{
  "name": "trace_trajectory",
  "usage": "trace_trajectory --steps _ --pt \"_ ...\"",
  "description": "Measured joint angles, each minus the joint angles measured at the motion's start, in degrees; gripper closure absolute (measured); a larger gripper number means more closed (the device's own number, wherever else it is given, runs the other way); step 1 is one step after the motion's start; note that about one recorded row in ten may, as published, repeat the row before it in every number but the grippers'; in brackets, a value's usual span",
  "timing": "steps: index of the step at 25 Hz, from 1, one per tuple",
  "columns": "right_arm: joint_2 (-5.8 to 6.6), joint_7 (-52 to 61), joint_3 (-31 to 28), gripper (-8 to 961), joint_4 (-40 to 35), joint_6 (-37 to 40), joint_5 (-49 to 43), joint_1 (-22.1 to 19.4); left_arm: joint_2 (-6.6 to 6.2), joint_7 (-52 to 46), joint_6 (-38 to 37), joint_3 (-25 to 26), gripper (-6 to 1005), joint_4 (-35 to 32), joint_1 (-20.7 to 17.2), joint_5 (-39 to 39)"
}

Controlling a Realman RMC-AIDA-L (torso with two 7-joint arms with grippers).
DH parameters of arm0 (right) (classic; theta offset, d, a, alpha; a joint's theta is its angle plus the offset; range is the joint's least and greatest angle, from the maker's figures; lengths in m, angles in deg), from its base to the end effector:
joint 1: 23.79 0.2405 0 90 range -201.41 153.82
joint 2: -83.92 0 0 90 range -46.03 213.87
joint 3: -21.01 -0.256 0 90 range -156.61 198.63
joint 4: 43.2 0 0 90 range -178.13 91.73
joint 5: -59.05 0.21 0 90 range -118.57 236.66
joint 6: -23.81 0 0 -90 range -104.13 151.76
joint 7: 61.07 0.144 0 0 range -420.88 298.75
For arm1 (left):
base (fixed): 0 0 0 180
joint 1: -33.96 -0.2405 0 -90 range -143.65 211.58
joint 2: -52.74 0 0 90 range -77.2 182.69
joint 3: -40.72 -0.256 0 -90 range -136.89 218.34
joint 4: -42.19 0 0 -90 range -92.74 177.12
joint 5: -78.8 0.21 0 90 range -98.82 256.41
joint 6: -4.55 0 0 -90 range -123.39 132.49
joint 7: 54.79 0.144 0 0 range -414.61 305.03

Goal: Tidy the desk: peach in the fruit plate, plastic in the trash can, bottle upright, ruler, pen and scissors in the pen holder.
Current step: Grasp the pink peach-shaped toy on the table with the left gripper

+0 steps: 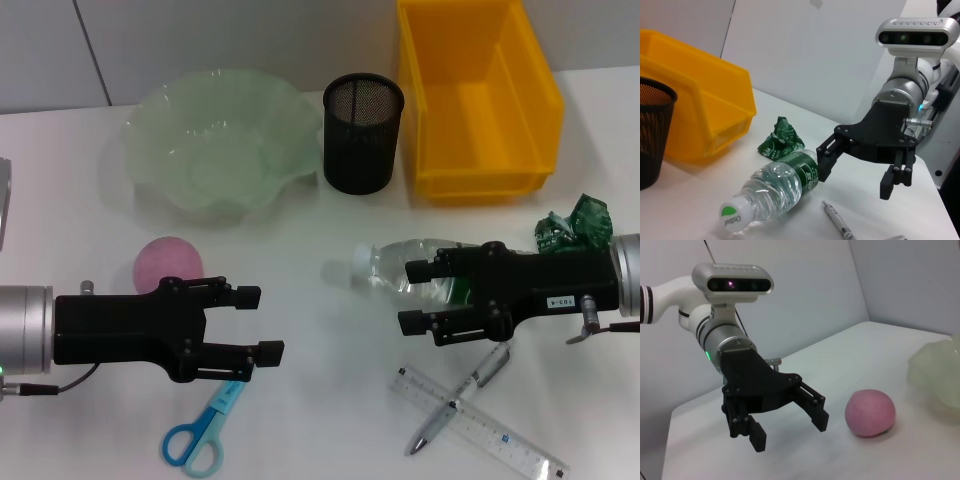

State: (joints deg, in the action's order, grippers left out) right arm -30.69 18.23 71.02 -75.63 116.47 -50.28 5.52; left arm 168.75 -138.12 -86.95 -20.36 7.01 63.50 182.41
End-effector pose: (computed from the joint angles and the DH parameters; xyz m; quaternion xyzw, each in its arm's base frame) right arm 0.2690 0.3116 -0.0025 -0.9484 0.2155 0.2264 0.0538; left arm -0.2446 0.3081 -0.0247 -0.9539 -0.2055 -0.2185 0.0032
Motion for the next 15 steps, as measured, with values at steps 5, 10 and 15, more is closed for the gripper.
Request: trace_trajectory --steps 5,10,15 --pt "0.0 0.02 0.0 183 0.5 -0.01 -0.02 -0.05 0.01 0.01 0.0 0.0 164 -0.05 0.0 0.19" --pt "0.0 0.05 0.0 183 0.6 -0.02 -0.02 -0.05 0.01 0.01 0.06 0.0 172 -0.14 0.0 0.4" --pt "0.0 0.07 0.0 183 0.8 -0.19 -0.02 -0.06 0.01 0.01 0.03 0.2 180 -0.81 0.0 0.45"
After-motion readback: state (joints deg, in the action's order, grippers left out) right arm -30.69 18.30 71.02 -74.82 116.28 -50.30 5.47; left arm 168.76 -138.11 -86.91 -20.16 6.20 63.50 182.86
